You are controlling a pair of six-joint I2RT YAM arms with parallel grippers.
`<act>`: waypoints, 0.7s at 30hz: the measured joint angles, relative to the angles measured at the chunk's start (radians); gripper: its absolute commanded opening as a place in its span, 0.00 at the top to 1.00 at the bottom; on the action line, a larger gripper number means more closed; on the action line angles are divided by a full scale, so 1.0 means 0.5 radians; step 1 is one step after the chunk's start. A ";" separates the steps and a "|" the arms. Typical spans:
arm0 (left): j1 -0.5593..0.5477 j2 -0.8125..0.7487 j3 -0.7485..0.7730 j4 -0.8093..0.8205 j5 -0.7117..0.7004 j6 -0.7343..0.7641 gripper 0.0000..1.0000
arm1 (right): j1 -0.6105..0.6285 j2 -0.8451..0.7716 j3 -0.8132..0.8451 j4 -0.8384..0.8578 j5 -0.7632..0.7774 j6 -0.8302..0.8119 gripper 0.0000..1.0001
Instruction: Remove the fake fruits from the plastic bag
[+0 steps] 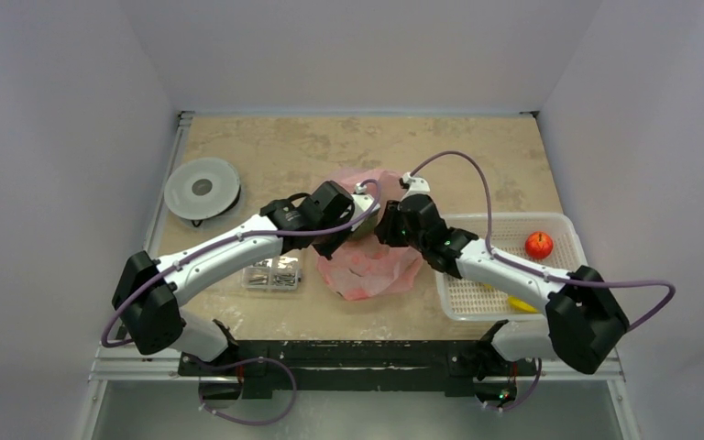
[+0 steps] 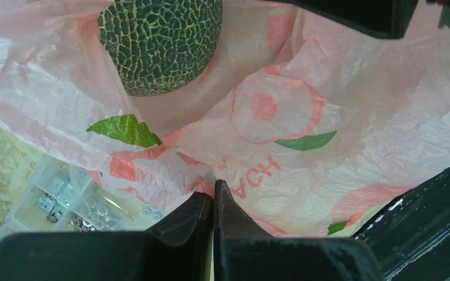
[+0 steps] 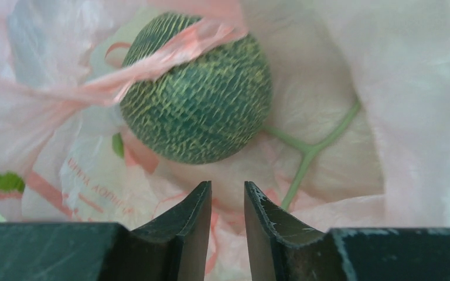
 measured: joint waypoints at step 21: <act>-0.011 0.048 0.001 -0.010 0.013 0.001 1.00 | 0.070 0.768 0.282 -0.221 0.652 -0.032 0.61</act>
